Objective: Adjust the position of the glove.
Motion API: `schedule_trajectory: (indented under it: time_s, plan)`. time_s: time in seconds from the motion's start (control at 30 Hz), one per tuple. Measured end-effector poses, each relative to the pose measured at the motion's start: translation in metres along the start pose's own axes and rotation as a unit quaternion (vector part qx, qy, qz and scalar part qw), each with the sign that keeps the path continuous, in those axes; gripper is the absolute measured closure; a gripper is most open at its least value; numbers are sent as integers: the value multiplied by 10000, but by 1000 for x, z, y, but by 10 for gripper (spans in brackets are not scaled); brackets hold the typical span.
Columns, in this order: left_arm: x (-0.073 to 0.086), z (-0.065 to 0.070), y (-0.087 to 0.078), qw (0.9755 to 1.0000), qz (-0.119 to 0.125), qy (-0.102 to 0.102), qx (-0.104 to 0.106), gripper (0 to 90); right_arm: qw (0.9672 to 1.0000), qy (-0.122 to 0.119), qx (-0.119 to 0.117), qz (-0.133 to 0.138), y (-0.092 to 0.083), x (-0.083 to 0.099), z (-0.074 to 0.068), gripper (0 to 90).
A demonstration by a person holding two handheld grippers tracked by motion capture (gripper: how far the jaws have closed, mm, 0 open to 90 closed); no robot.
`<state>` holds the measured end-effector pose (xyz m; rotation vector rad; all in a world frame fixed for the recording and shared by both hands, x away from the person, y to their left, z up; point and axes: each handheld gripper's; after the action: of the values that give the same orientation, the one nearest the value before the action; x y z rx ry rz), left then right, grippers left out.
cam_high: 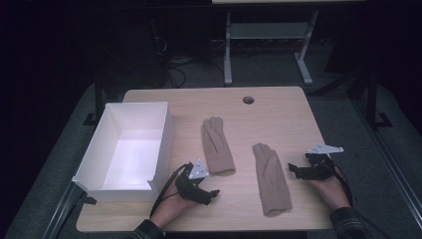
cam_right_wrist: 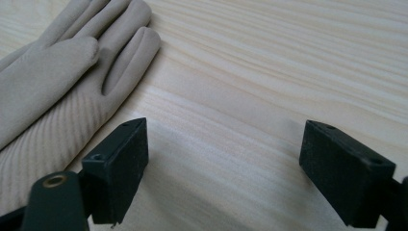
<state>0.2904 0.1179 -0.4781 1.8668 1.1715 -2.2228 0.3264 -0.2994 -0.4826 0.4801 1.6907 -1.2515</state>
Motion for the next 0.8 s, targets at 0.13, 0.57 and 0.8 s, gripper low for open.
schedule_trajectory:
  time_s: [0.13, 0.57, 0.8]
  plan:
    - [-1, 0, 0, 10000, -88, 31, -12, 128, 10000, -4, -7, -8, 0, 0, 0, 163]
    - [-25, -1, 0, 9995, -167, -278, 0, 292, 10000, -8, -9, -5, 0, 0, 0, 162]
    - [-39, -11, 6, 9994, -102, -304, -141, 531, 10000, 3, -6, -9, 0, 0, 0, 162]
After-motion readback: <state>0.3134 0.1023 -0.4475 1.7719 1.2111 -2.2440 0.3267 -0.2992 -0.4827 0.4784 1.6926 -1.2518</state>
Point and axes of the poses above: each handheld gripper's, and its own axes: y roughly forward along the jaws, x roughly out of its underside, z roughly to its right, and after that the axes turned 12 degrees about z, right-handed
